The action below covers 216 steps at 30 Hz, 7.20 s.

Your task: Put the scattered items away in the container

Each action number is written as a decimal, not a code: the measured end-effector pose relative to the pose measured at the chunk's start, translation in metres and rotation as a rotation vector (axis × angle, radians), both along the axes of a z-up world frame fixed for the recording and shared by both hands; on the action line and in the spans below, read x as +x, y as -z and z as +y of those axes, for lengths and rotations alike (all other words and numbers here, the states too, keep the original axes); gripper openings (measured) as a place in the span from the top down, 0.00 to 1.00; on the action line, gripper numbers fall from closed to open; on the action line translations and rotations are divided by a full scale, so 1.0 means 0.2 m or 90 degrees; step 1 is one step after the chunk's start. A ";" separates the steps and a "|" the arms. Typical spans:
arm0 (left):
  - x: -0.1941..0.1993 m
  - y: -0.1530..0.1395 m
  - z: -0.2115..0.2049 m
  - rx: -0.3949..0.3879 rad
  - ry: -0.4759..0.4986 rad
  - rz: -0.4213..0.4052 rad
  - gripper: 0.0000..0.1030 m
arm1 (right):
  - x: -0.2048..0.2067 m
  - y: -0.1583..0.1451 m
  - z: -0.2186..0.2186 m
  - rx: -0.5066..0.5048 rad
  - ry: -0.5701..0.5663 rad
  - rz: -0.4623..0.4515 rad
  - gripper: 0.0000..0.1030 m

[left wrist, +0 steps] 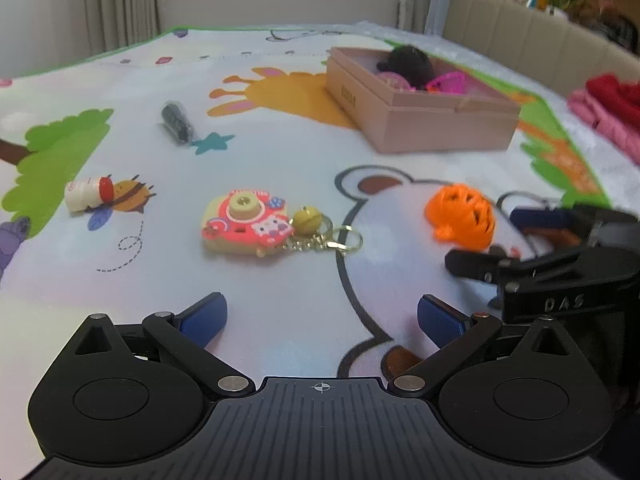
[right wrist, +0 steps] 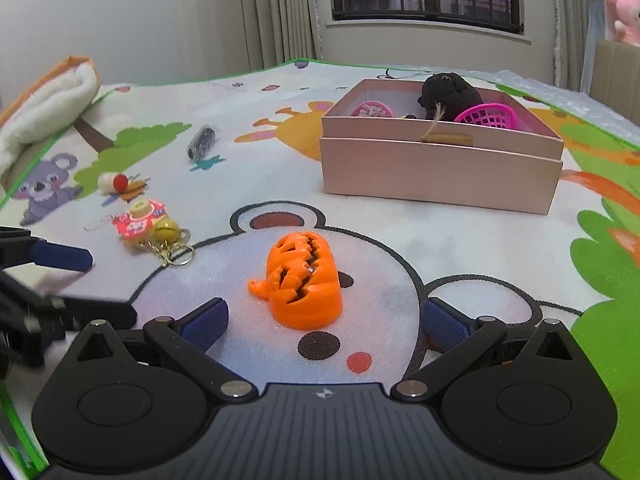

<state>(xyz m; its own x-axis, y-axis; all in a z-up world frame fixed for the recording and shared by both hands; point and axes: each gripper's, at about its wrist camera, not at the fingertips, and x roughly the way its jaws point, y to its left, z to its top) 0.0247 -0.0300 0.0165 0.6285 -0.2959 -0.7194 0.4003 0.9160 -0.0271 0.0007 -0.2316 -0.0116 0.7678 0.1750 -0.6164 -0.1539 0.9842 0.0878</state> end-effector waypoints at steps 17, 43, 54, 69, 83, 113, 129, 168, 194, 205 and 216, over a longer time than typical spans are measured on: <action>-0.02 0.04 -0.03 0.025 -0.013 -0.010 0.00 | 0.00 -0.02 0.02 -0.035 -0.021 0.026 0.00; -0.04 0.05 0.00 0.000 -0.018 -0.025 0.00 | -0.02 -0.06 0.04 -0.277 0.049 -0.053 0.06; -0.04 0.06 0.01 -0.013 -0.017 -0.032 0.00 | -0.01 -0.20 -0.09 -0.028 0.091 -0.039 0.11; -0.04 0.05 0.00 -0.006 -0.018 -0.026 0.00 | 0.02 -0.11 0.01 -0.057 0.061 0.004 0.46; 0.24 -0.03 0.14 0.010 -0.119 -0.041 0.00 | -0.08 -0.03 -0.07 -0.091 0.092 -0.039 0.45; 0.18 -0.03 0.21 0.101 -0.068 -0.039 0.00 | -0.07 0.00 -0.08 -0.077 0.092 -0.040 0.43; 0.26 -0.02 0.08 0.034 0.085 0.006 0.00 | -0.07 0.00 -0.08 -0.078 0.094 -0.040 0.42; -0.04 -0.01 -0.21 0.044 0.184 -0.012 0.00 | -0.07 0.00 -0.12 -0.043 0.097 -0.036 0.38; 0.32 -0.04 0.10 -0.027 0.104 -0.028 0.00 | -0.07 0.00 -0.11 -0.050 0.096 -0.037 0.32; 0.27 -0.01 0.01 -0.052 0.077 -0.019 0.24 | -0.05 -0.03 -0.07 -0.085 0.083 -0.025 0.39; 0.12 -0.14 -0.05 -0.065 0.101 -0.056 0.39 | -0.14 -0.16 -0.05 -0.103 0.052 -0.059 0.46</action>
<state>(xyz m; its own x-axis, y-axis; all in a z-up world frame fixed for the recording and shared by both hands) 0.0488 -0.0402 0.0449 0.6268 -0.4647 -0.6254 0.5442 0.8356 -0.0754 -0.0282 -0.2411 0.0203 0.8304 0.0142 -0.5569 -0.0731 0.9938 -0.0836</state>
